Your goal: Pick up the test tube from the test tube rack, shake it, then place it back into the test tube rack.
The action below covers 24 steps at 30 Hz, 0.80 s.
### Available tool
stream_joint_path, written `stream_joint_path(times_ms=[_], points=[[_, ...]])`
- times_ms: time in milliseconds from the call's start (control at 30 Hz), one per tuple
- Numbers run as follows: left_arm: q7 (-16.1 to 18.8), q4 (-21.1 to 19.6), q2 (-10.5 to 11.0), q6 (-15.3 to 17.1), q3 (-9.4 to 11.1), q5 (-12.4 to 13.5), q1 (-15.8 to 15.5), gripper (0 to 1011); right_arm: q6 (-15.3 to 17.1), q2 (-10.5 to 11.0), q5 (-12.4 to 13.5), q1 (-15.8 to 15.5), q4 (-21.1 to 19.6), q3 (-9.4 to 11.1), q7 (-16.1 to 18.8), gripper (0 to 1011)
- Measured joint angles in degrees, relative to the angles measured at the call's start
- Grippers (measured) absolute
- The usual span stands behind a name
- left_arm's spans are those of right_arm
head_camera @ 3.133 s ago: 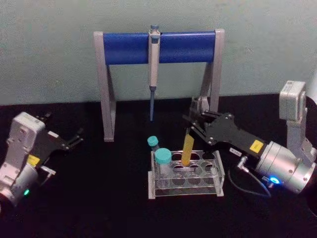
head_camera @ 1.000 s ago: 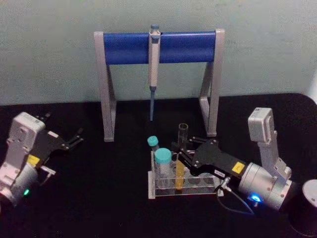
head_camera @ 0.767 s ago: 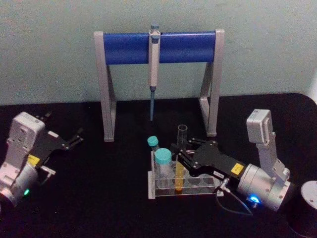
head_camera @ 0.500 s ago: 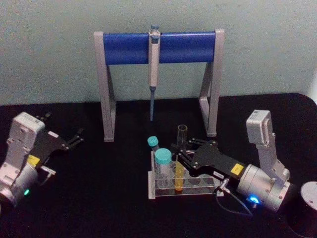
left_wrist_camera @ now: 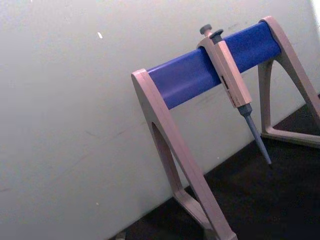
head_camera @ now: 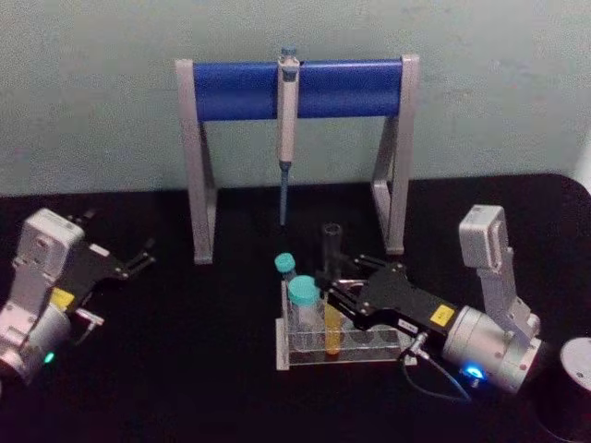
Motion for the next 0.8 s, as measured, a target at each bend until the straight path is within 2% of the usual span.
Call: stream_joint_path(times_ms=[67, 133, 200, 333, 367, 500, 567, 600, 667, 800], points=[[0.0, 0.0, 0.0, 0.0, 0.0, 0.0, 0.0, 1001, 0.0, 0.0, 0.0, 0.0, 0.0, 0.0, 0.0, 470], [0.0, 0.0, 0.0, 0.0, 0.0, 0.0, 0.0, 1001, 0.0, 0.0, 0.0, 0.0, 0.0, 0.0, 0.0, 506], [0.0, 0.0, 0.0, 0.0, 0.0, 0.0, 0.0, 1001, 0.0, 0.0, 0.0, 0.0, 0.0, 0.0, 0.0, 615], [0.0, 0.0, 0.0, 0.0, 0.0, 0.0, 0.0, 1001, 0.0, 0.0, 0.1, 0.0, 0.0, 0.0, 0.0, 694], [0.0, 0.0, 0.0, 0.0, 0.0, 0.0, 0.0, 1001, 0.0, 0.0, 0.1, 0.0, 0.0, 0.0, 0.0, 752], [0.0, 0.0, 0.0, 0.0, 0.0, 0.0, 0.0, 1001, 0.0, 0.0, 0.1, 0.0, 0.0, 0.0, 0.0, 866], [0.0, 0.0, 0.0, 0.0, 0.0, 0.0, 0.0, 1001, 0.0, 0.0, 0.1, 0.0, 0.0, 0.0, 0.0, 883], [0.0, 0.0, 0.0, 0.0, 0.0, 0.0, 0.0, 1001, 0.0, 0.0, 0.1, 0.0, 0.0, 0.0, 0.1, 947], [0.0, 0.0, 0.0, 0.0, 0.0, 0.0, 0.0, 1001, 0.0, 0.0, 0.1, 0.0, -0.1, 0.0, 0.1, 993], [0.0, 0.0, 0.0, 0.0, 0.0, 0.0, 0.0, 1001, 0.0, 0.0, 0.2, 0.0, -0.1, 0.0, 0.1, 1000]])
